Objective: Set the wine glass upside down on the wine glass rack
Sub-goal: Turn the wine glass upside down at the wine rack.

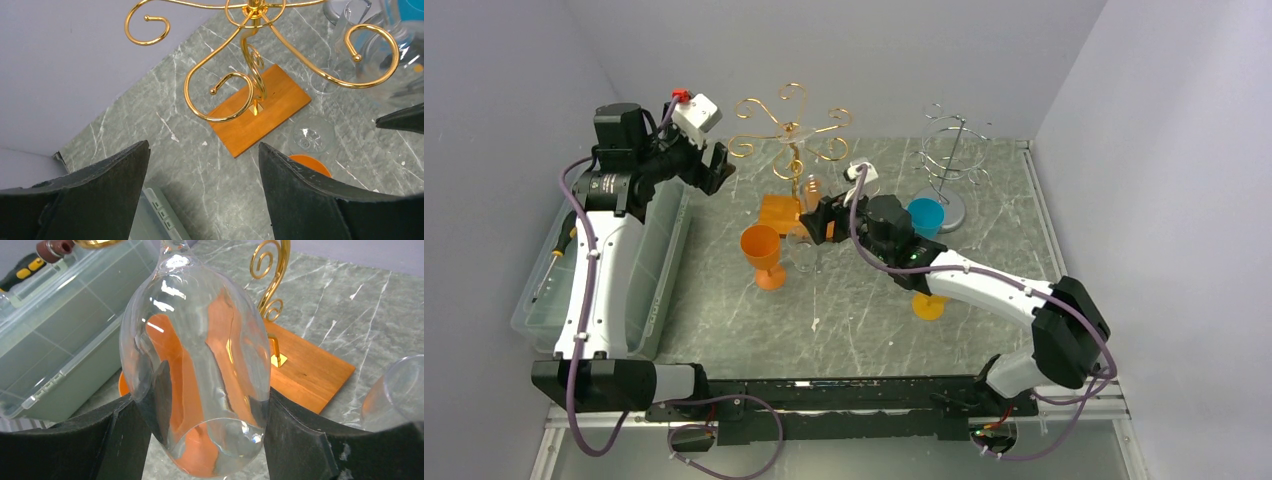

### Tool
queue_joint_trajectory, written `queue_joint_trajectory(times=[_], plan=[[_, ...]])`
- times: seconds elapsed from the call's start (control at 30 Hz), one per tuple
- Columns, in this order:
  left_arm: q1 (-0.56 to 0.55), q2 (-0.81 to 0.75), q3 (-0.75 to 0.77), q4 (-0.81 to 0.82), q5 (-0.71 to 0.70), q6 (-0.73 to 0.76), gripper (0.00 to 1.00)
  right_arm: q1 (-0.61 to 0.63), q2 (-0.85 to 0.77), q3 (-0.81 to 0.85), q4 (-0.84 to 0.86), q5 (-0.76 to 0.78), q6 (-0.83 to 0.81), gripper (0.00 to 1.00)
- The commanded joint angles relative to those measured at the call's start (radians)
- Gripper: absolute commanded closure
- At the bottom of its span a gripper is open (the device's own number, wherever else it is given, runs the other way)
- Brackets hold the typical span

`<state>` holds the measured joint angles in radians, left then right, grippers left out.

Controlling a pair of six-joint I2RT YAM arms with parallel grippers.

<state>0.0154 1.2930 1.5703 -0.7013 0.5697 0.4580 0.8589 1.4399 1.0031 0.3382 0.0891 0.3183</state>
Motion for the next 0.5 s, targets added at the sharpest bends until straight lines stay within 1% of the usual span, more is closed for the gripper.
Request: queue_joint_trajectory(times=[0.0, 0.17, 0.47], plan=[[0.000, -0.001, 0.053, 0.011, 0.007, -0.002, 0.15, -0.003, 0.020, 0.009, 0.121, -0.032, 0.008, 0.75], [0.000, 0.000, 0.053, 0.001, 0.038, 0.011, 0.16, -0.003, 0.057, 0.019, 0.136, -0.049, 0.003, 0.76], [-0.001, 0.018, 0.036, 0.001, 0.045, 0.041, 0.17, -0.003, 0.125, 0.058, 0.155, -0.074, -0.013, 0.77]])
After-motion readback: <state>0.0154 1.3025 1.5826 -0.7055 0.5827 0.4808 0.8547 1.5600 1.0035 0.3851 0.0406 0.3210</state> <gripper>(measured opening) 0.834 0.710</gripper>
